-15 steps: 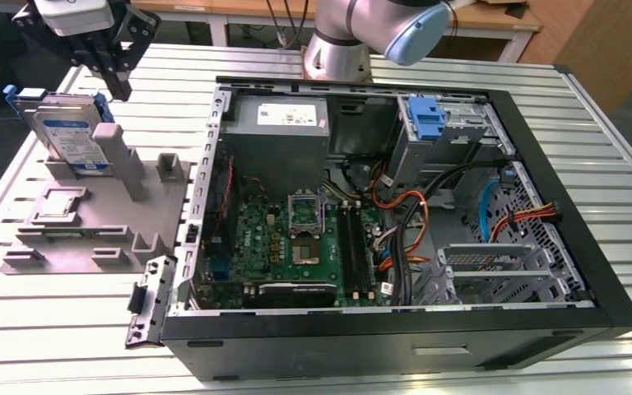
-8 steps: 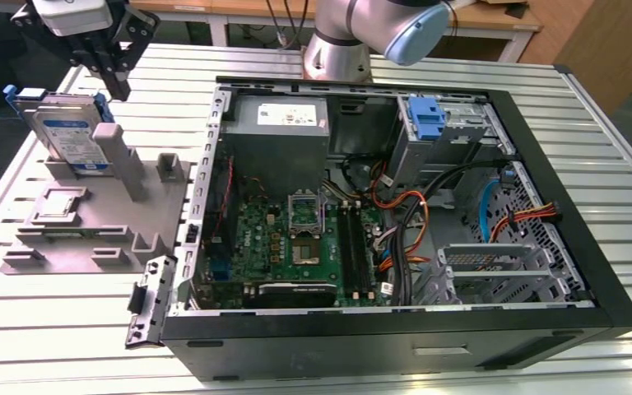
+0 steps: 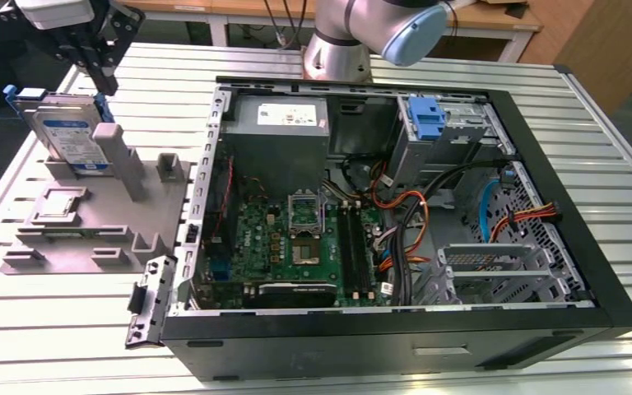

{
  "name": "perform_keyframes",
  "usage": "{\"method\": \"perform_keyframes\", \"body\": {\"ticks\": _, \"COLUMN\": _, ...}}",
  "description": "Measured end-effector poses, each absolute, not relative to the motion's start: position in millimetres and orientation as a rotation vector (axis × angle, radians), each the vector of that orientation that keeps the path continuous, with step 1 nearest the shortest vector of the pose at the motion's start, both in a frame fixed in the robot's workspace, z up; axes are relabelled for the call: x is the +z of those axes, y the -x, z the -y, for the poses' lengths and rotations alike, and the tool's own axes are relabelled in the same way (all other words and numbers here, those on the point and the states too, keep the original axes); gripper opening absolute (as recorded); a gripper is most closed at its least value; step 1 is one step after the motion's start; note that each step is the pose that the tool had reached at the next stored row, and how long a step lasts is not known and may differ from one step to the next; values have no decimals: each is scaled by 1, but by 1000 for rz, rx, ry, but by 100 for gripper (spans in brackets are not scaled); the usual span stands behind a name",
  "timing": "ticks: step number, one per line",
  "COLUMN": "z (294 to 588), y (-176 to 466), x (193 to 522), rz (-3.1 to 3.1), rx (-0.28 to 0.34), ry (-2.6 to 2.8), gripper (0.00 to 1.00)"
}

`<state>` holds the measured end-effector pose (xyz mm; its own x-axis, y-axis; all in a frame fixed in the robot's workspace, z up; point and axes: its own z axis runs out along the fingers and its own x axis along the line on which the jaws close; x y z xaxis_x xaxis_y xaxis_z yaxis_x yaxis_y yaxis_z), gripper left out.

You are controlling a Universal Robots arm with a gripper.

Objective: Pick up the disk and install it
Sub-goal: 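Reach for the disk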

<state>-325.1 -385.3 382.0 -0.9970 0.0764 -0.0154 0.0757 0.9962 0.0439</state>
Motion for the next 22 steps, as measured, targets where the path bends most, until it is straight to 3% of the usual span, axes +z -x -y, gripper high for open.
{"method": "perform_keyframes", "body": {"ticks": 22, "z": 379, "y": 362, "x": 379, "rz": -3123, "rx": 68, "ry": -119, "gripper": 10}}
